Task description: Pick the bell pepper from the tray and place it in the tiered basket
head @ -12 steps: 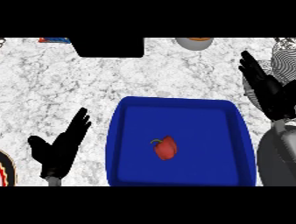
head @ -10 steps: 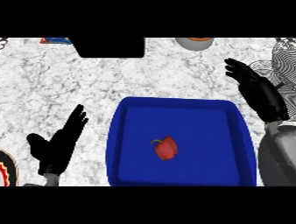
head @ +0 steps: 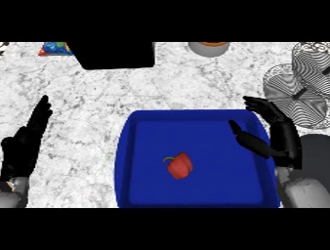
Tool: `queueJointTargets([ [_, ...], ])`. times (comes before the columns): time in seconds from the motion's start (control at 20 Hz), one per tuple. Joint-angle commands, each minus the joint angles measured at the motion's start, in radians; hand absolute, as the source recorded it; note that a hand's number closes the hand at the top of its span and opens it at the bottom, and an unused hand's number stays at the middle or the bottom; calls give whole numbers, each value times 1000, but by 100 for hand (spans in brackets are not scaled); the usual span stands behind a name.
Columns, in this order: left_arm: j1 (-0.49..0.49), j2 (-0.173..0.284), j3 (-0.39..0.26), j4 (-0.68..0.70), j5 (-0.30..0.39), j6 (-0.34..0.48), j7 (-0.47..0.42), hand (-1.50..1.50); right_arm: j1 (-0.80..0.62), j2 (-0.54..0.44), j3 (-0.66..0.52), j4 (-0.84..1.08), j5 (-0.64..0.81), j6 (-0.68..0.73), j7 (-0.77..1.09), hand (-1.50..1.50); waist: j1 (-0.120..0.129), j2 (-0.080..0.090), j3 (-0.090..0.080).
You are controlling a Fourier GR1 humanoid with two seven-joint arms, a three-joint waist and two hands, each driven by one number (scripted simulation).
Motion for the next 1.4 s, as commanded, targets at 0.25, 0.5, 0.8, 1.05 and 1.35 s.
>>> queueJointTargets([
  [0.25, -60, 13, 11, 32, -68, 16, 26, 0, 320, -134, 188, -451, 284, -130, 195, -150, 20, 5, -6],
  [0.5, -55, -4, -15, -14, -68, 13, 54, 0, 316, -343, 279, -519, 429, 47, 421, -150, 30, 1, -9],
  [0.8, -84, 24, 11, 21, -68, -23, 46, 0, 116, -354, 348, -714, 541, 231, 904, -150, 53, 8, -7],
  [1.05, -89, 9, 10, 7, -82, -32, 44, 0, -146, -114, 426, -610, 639, 320, 1229, -150, 66, 12, -5],
  [1.35, -73, -15, 42, 40, -75, -45, 5, 0, -199, -4, 422, -540, 586, 451, 1372, -150, 56, 13, -4],
])
